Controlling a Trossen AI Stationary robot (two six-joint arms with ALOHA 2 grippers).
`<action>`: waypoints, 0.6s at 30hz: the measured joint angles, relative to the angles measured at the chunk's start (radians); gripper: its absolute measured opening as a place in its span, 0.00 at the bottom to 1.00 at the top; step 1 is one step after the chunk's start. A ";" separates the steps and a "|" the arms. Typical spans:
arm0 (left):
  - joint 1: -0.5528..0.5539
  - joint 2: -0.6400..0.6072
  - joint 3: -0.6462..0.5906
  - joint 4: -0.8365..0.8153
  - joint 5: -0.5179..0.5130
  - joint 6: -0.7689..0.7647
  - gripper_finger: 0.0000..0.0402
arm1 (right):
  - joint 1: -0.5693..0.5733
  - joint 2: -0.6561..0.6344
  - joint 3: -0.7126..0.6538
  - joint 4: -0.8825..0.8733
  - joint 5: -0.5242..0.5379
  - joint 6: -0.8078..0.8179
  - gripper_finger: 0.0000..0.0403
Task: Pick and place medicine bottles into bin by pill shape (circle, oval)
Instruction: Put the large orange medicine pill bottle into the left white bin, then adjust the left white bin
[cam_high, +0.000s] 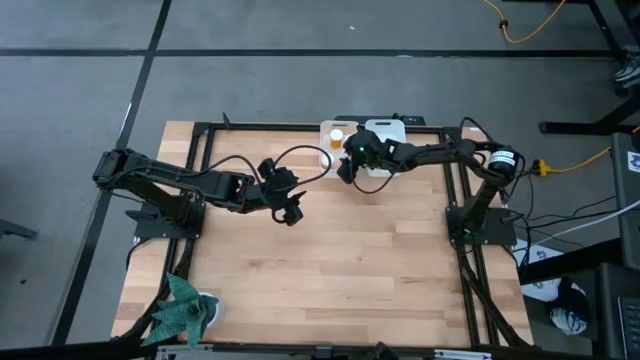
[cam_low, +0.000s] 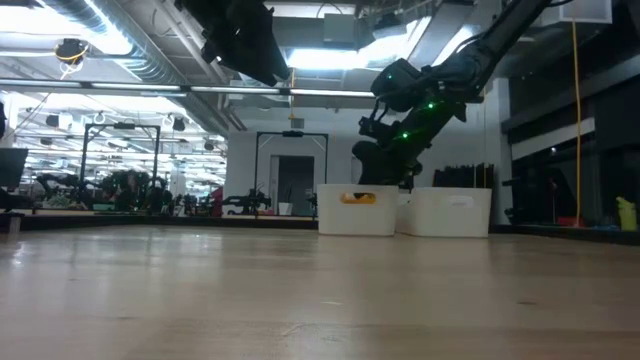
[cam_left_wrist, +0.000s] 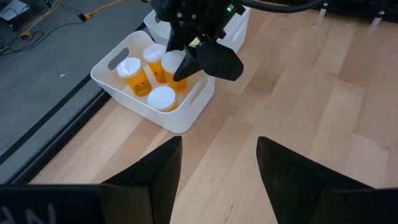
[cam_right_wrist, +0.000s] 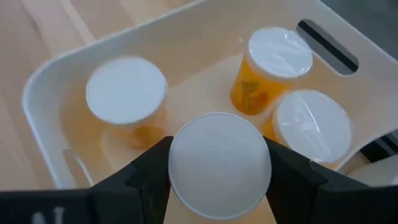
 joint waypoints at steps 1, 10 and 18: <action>0.000 0.000 0.000 0.000 0.000 0.000 0.50 | 0.000 0.000 0.000 0.006 0.000 0.000 0.52; 0.000 0.000 0.000 0.000 0.000 0.000 0.50 | 0.000 -0.001 0.000 0.010 0.000 0.000 0.64; 0.000 0.000 0.000 -0.004 0.000 0.000 0.50 | 0.009 -0.069 0.044 -0.067 -0.065 0.005 0.66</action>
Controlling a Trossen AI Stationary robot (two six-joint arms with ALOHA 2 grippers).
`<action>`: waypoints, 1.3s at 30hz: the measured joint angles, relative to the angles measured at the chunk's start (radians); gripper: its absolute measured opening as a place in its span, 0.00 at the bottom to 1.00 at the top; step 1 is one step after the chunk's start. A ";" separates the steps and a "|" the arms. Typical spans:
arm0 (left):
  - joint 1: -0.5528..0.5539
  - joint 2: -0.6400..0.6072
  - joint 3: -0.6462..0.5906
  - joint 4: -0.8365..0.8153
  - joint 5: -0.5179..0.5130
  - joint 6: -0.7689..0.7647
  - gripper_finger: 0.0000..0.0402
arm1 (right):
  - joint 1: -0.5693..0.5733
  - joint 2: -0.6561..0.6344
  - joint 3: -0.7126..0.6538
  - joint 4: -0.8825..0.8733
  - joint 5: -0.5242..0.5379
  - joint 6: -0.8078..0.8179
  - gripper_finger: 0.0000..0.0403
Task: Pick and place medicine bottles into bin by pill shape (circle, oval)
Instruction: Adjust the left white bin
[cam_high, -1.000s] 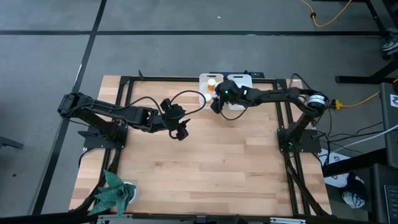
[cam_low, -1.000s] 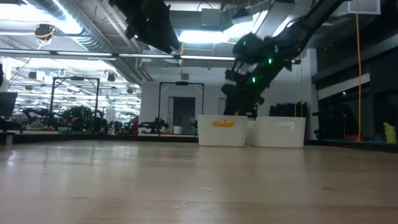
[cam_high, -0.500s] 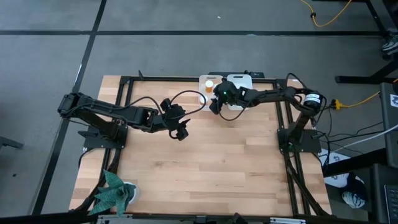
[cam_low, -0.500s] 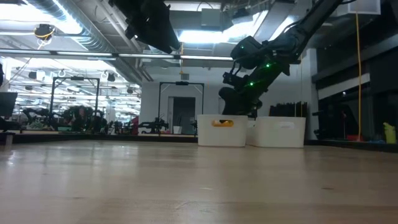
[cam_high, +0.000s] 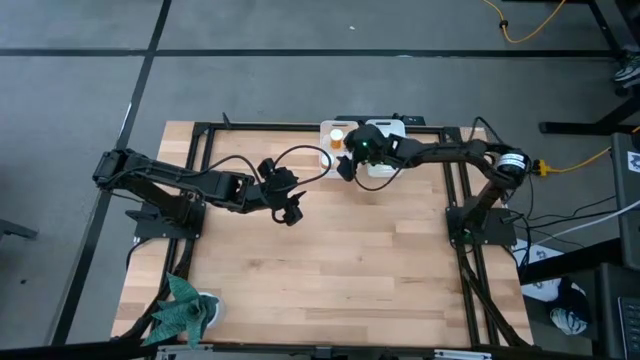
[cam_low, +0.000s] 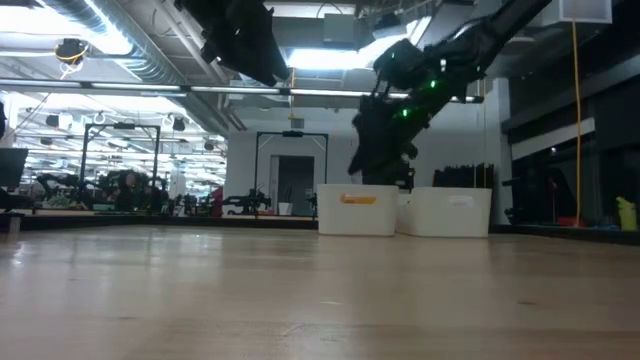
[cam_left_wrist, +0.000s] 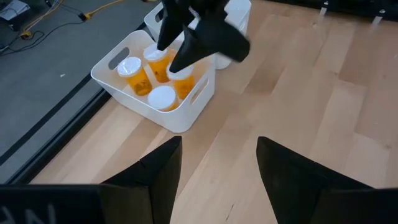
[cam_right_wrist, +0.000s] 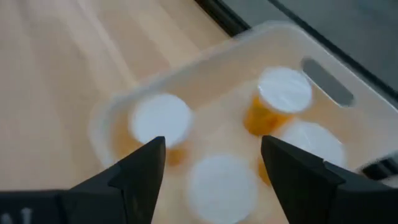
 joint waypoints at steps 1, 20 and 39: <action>0.000 0.000 0.000 0.000 0.000 0.000 0.50 | 0.006 -0.017 0.005 -0.014 -0.025 0.015 0.66; 0.000 0.000 0.000 -0.001 0.000 -0.002 0.50 | 0.285 0.032 -0.054 -0.032 -0.098 -0.037 0.67; 0.000 0.000 0.000 -0.002 0.000 -0.001 0.50 | 0.101 0.061 -0.055 0.024 -0.154 -0.085 0.67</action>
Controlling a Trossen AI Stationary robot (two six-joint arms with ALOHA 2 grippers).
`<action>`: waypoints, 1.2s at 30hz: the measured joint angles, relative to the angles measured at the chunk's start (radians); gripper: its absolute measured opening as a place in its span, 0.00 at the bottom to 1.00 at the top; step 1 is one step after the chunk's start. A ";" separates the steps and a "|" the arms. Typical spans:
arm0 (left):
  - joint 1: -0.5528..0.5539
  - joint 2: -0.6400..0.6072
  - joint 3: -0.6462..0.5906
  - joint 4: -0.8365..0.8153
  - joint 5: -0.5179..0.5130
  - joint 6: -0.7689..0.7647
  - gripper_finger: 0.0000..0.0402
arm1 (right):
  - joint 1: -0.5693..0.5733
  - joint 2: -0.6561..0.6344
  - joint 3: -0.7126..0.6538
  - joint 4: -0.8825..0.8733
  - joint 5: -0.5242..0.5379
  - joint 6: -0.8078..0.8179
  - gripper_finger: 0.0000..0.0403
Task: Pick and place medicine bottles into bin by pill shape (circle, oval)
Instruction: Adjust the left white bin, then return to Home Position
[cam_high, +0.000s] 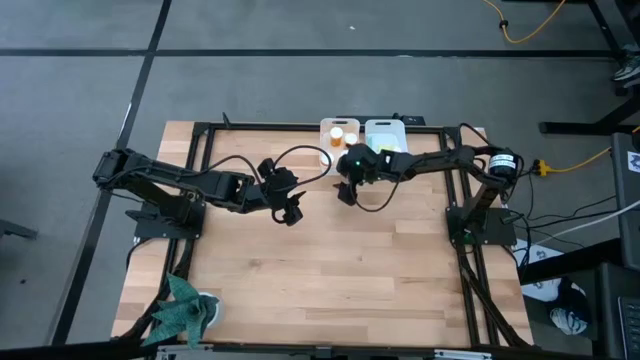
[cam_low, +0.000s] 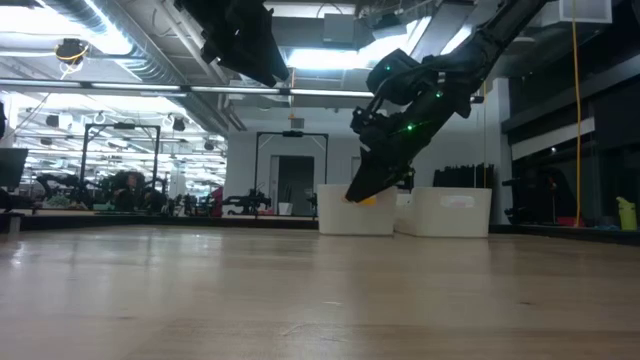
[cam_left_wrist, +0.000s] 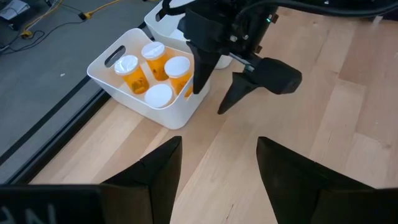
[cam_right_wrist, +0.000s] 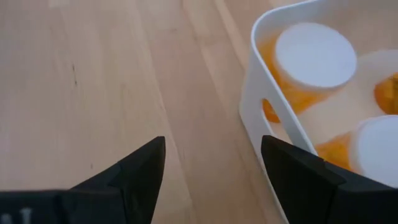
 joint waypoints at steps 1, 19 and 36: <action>0.000 0.000 0.000 0.000 0.000 0.000 0.50 | 0.000 0.000 0.000 0.002 0.000 0.000 0.67; 0.000 0.000 0.000 -0.001 0.000 0.012 0.50 | 0.134 -0.124 0.000 -0.121 -0.302 0.247 0.67; 0.000 0.000 0.000 0.001 0.000 0.099 0.50 | 0.351 -0.456 0.001 -0.297 -0.381 0.183 0.67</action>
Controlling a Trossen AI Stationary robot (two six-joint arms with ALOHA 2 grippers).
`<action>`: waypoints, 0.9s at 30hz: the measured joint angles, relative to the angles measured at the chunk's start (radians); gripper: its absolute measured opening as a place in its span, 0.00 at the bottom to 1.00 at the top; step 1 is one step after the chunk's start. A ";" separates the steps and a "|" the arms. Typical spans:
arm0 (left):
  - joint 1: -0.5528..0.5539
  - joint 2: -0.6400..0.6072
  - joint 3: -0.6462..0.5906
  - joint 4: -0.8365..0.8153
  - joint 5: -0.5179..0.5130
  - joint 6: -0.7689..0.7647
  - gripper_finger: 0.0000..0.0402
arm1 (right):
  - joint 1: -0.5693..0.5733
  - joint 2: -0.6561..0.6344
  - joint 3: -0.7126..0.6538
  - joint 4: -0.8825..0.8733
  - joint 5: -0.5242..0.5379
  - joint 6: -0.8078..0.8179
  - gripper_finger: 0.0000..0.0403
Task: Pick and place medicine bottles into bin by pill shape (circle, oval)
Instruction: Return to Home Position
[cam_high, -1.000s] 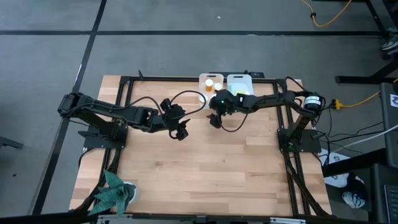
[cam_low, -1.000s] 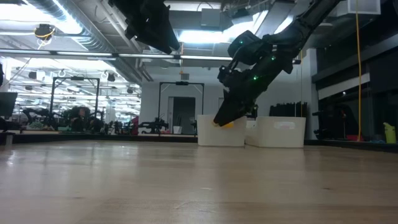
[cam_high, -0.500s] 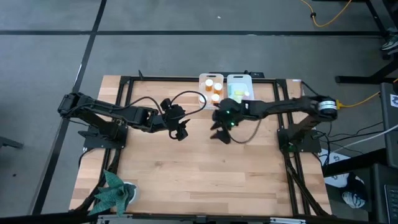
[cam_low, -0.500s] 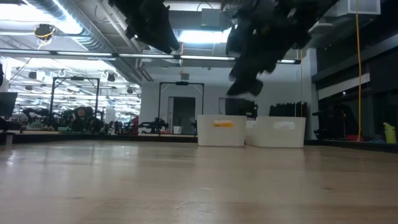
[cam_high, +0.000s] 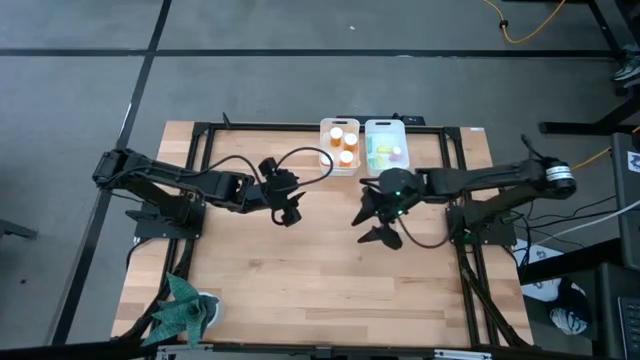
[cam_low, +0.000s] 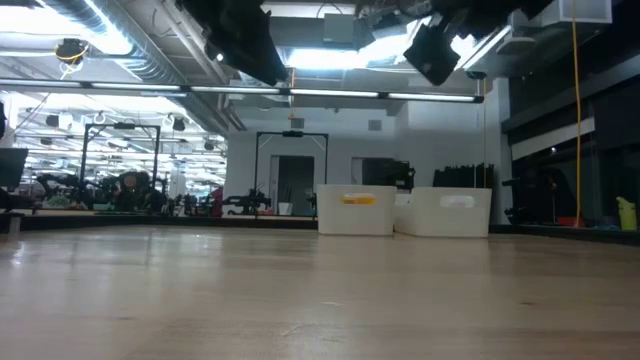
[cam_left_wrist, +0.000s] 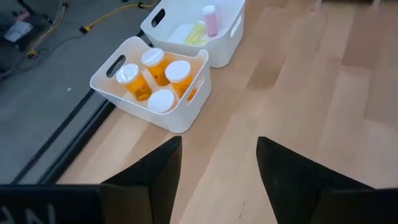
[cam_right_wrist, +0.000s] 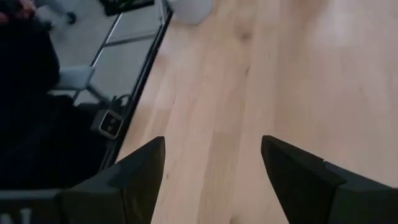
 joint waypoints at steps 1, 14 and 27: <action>0.000 -0.004 0.000 -0.004 0.001 0.019 0.50 | 0.002 -0.013 0.000 0.000 0.018 0.006 0.67; -0.152 -0.249 -0.082 -0.117 -0.124 -0.090 0.50 | 0.013 -0.350 -0.190 -0.020 0.331 0.131 0.67; -0.278 -0.618 -0.383 -0.092 -0.328 -0.181 0.50 | 0.014 -0.811 -0.553 0.207 0.332 0.221 0.67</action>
